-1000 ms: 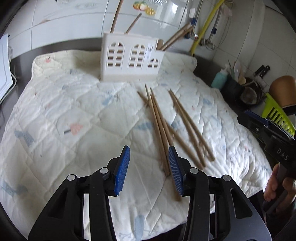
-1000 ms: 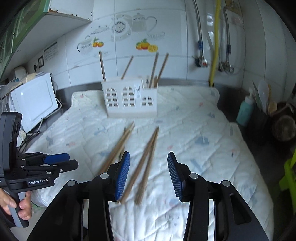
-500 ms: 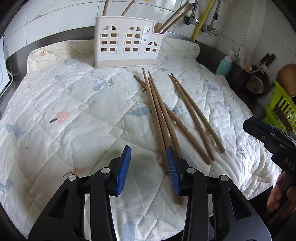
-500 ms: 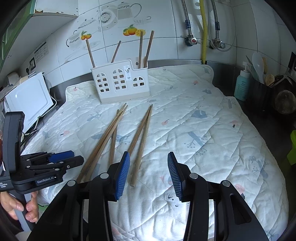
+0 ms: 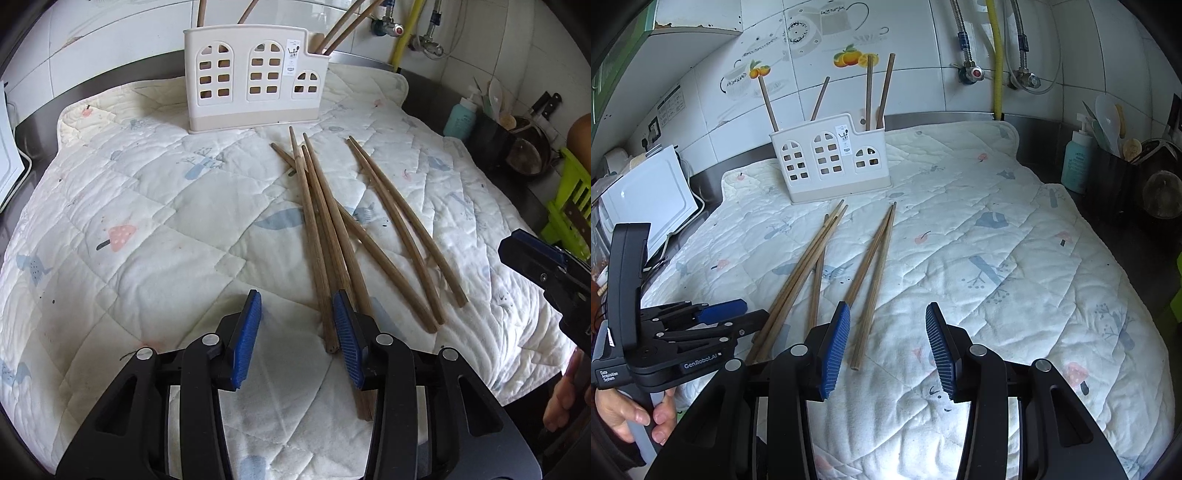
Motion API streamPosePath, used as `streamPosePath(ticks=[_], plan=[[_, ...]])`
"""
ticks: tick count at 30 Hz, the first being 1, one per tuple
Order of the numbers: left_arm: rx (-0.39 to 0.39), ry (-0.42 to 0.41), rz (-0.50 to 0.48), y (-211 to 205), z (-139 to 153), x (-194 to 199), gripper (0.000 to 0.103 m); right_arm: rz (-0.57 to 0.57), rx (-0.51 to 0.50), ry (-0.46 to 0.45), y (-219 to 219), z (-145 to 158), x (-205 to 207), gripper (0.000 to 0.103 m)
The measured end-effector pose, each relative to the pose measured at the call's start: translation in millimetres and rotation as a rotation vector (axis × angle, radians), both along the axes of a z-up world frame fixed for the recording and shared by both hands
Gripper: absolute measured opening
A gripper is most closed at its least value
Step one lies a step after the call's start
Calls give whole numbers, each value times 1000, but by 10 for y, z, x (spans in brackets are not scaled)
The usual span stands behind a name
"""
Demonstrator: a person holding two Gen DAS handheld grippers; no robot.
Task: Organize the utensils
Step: 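Lower both tools to the remaining chopsticks and close the left tool on one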
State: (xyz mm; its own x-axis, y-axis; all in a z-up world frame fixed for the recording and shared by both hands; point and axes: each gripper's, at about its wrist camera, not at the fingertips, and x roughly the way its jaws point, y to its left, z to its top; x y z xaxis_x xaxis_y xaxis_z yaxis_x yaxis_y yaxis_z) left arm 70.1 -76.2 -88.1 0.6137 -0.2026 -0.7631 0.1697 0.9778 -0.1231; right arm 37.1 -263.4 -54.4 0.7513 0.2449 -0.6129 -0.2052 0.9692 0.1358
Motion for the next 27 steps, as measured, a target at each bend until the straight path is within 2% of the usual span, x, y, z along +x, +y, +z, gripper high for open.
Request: streamPosePath(ticks=[1, 5, 8, 10, 12, 18, 24, 27], plan=[[-2, 1, -2, -13, -8, -6, 39, -1, -1, -1, -1, 1, -2, 42], [79, -22, 12, -118, -37, -31, 39, -3, 8, 0, -11, -6, 1, 42], [79, -45, 33, -120, -48, -31, 33, -3, 5, 4, -7, -20, 0, 42], [63, -52, 48, -68, -42, -11, 20, -2, 5, 10, -9, -45, -1, 42], [32, -52, 56, 11, -39, 14, 14, -2, 7, 14, -11, -72, -2, 42], [-56, -69, 27, 113, -57, -2, 13, -3, 17, 28, -4, -154, 18, 42], [-22, -86, -4, 28, -81, 16, 13, 12, 21, 50, 48, -230, 47, 42], [-45, -86, 4, 56, -83, 47, 13, 22, 27, 60, 79, -271, 68, 39]])
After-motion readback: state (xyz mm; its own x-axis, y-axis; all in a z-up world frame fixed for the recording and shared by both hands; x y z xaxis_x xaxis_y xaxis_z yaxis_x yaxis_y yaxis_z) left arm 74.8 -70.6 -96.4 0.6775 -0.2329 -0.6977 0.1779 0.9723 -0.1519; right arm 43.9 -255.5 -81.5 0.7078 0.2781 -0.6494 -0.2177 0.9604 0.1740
